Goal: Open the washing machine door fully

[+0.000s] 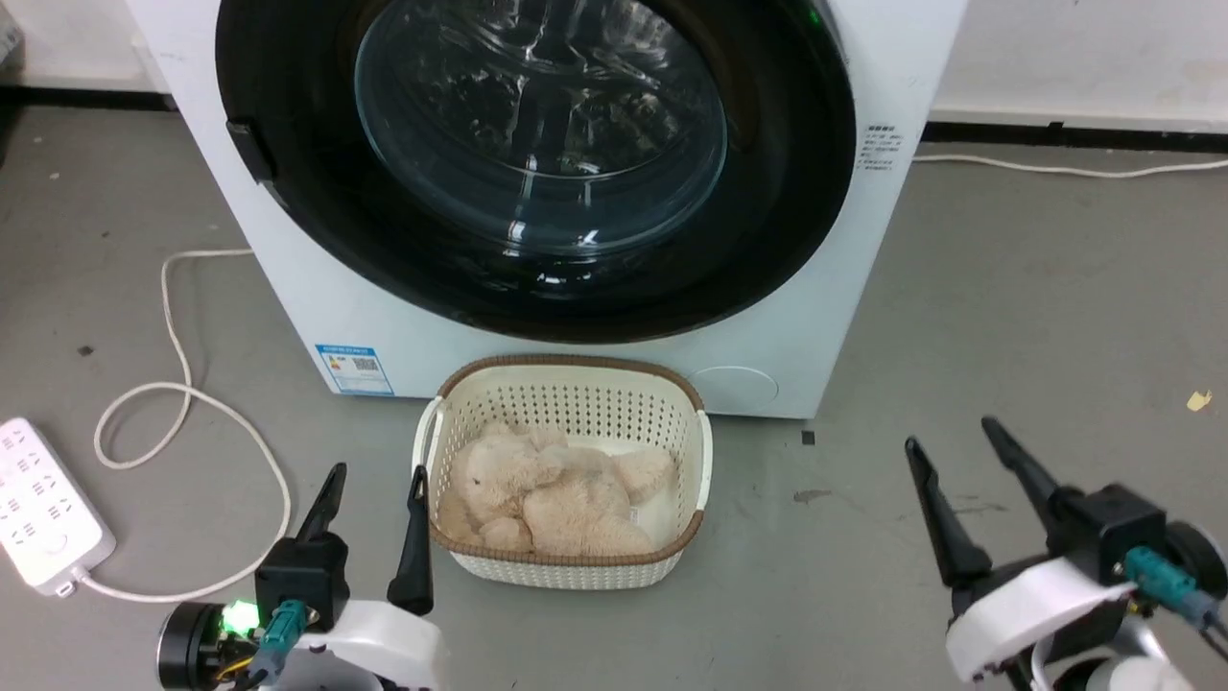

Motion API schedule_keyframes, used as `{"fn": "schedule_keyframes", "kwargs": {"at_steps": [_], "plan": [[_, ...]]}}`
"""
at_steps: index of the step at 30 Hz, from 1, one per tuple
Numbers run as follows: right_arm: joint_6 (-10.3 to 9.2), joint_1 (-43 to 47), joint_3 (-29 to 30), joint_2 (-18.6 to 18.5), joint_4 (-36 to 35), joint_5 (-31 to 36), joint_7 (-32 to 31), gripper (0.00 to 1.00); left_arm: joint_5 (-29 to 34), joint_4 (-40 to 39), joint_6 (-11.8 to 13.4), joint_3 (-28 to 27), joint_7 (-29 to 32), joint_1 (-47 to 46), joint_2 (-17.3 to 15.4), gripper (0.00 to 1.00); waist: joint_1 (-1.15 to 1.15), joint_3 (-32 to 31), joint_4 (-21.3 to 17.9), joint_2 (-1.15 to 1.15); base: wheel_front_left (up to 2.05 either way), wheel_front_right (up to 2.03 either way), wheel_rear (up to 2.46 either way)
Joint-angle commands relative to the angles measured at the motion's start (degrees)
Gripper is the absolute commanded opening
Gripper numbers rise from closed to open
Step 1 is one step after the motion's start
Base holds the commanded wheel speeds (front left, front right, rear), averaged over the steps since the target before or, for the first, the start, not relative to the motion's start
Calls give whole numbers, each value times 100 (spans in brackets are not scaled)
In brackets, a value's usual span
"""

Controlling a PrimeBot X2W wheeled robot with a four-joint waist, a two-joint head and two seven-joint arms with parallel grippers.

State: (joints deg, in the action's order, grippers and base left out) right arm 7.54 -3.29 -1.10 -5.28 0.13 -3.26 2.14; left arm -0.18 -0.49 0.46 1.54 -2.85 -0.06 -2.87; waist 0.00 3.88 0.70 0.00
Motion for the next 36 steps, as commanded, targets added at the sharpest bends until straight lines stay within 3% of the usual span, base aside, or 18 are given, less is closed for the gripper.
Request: {"fn": "schedule_keyframes", "kwargs": {"at_steps": [1, 19, 20, 22, 36], "plan": [[-1, -128, -12, -56, -32, -66, 37, 100, -10, -39, 32, 29, -54, -83, -2, 100, 0, 32, 14, 0, 0, 0, 0], [-2, -1271, 53, -427, 198, -762, -93, 100, -27, -156, 101, 160, -269, -289, -7, 100, 0, 477, 184, 0, 0, 0, 0], [-2, -1430, 152, -409, 299, -878, -139, 5, -28, -171, 109, 171, -293, -310, -9, 100, 0, 526, 196, 0, 0, 0, 0], [-2, -1516, 208, -389, 357, -949, -171, 0, -28, -176, 113, 177, -305, -320, -11, 100, 0, 549, 201, 0, 0, 0, 0], [-3, -2949, 1065, -130, 1503, -2067, -994, 0, -35, -253, 152, 296, -473, -507, -22, 100, 0, 922, 337, 0, 0, 0, 0]]}}
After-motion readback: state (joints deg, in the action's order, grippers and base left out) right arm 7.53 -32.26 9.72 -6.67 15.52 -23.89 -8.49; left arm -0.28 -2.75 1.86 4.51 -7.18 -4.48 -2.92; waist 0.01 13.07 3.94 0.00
